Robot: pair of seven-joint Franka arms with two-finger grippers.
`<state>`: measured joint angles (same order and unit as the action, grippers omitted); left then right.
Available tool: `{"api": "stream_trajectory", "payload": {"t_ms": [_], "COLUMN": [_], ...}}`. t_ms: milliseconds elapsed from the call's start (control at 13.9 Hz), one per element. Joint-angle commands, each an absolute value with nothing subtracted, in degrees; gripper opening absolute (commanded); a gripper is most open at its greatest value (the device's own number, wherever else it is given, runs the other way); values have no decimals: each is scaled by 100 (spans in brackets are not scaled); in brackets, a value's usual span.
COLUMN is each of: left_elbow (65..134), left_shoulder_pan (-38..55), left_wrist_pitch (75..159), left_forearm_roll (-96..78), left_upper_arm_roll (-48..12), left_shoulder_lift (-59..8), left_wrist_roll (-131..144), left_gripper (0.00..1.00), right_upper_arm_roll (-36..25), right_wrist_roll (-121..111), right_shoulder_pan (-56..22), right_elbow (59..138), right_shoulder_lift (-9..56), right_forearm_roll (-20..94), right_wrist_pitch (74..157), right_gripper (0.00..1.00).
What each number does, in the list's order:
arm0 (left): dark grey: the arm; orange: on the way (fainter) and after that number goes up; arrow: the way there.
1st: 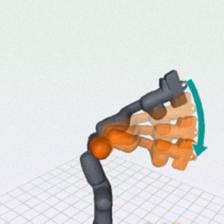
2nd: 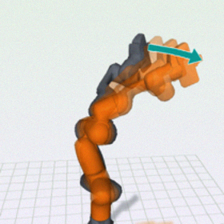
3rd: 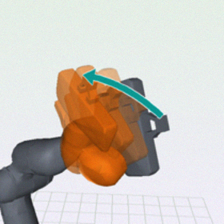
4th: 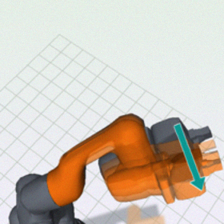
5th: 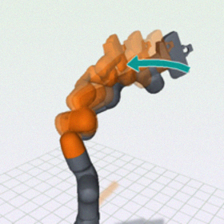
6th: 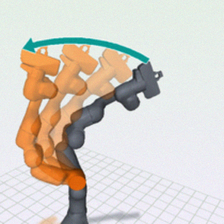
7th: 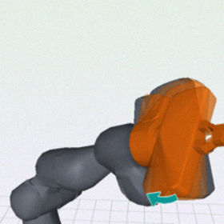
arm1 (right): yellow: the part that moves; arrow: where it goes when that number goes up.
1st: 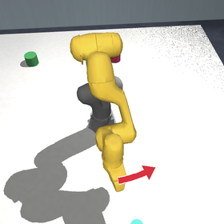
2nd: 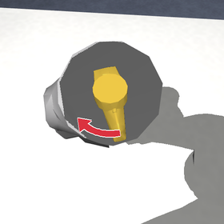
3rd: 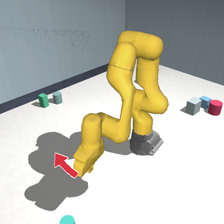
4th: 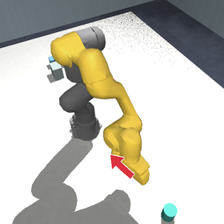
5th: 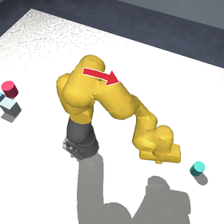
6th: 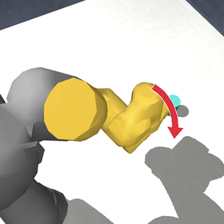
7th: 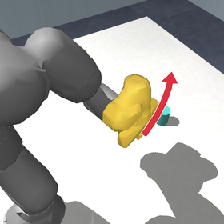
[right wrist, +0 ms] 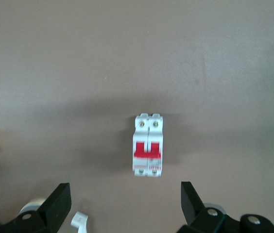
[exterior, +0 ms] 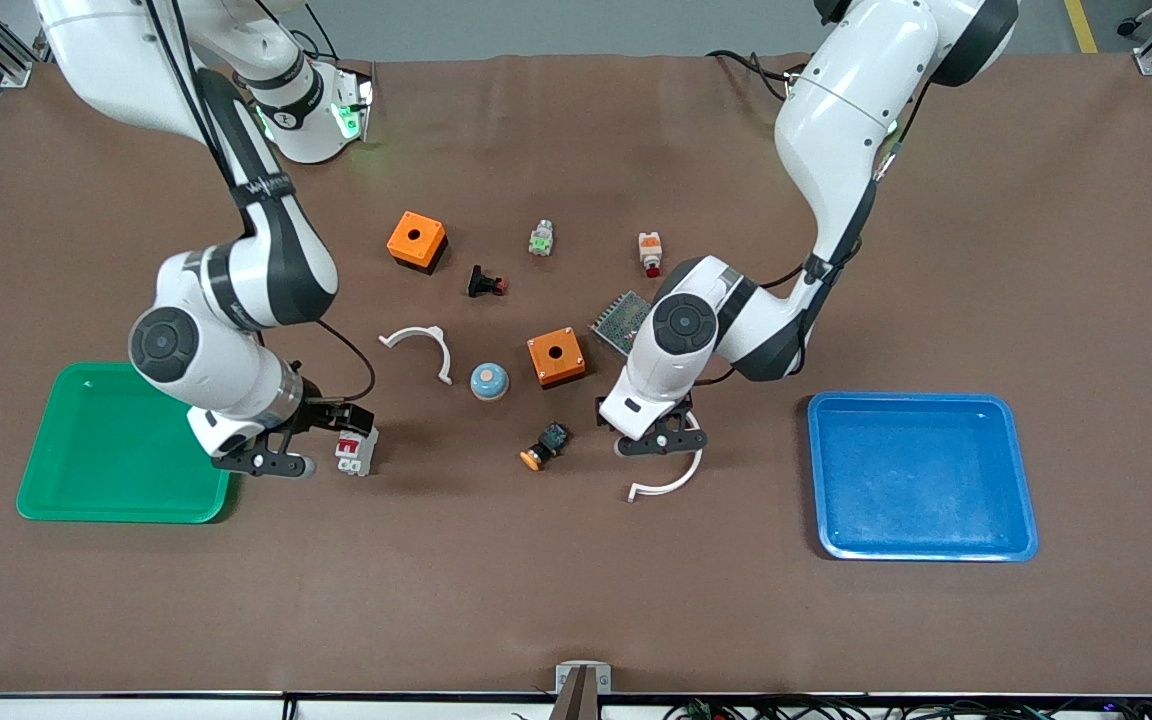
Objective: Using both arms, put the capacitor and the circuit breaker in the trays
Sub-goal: 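Reach the right gripper to the breaker while the left gripper reaches the capacitor, then grasp the breaker with the right gripper while the left gripper grasps the capacitor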
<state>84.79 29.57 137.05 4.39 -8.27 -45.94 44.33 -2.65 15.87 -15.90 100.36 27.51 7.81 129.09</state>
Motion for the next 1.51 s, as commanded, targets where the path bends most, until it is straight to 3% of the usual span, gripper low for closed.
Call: {"api": "stream_trajectory", "payload": {"t_ms": [0,216,288,432,576,792,1080,1224,1296,1368,1440], "left_elbow": [8341,8341,8341,8341,8341,8358,8507,8700,8762,8806,8885], "left_shoulder_pan": [3023,3023,3023,3023,3015,2805,1980,1497,1251,1074,689], "left_wrist_pitch": [13685,13685,13685,13685,13685,13553,12387,12191,12173,12164,12181], "left_forearm_roll": [562,755,756,756,765,904,932,932,932,940,1167], "left_upper_arm_roll": [-756,-756,-756,-756,-756,-738,-765,-765,-765,-756,-756], "left_shoulder_lift": [-4711,-4781,-4781,-4781,-4729,-4457,-3711,-3429,-3349,-3331,-3383], "left_wrist_roll": [4526,4526,4518,4526,4526,4491,4010,3553,3394,3227,2904], "left_gripper": [65,60,52,22,0,0,0,0,0,0,0], "right_upper_arm_roll": [-299,-308,-308,-308,-308,-308,-299,-299,-299,-299,-290], "right_wrist_roll": [1608,1591,1591,1652,1652,1661,1652,1652,1652,1661,1713], "right_shoulder_pan": [-1521,-1468,-1468,-1468,-1494,-1547,-1573,-1600,-1608,-1608,-1608], "right_elbow": [9958,9949,9949,9975,9976,10002,10195,10230,10230,10222,10213], "right_shoulder_lift": [3075,3392,3480,3691,3840,3867,3823,3797,3788,3779,3771], "right_forearm_roll": [572,343,343,360,369,369,378,378,378,378,404], "right_wrist_pitch": [13279,13648,13763,14131,14273,14247,14247,14186,14177,14177,14168], "right_gripper": [100,100,100,100,100,99,92,74,57,36,4]}}
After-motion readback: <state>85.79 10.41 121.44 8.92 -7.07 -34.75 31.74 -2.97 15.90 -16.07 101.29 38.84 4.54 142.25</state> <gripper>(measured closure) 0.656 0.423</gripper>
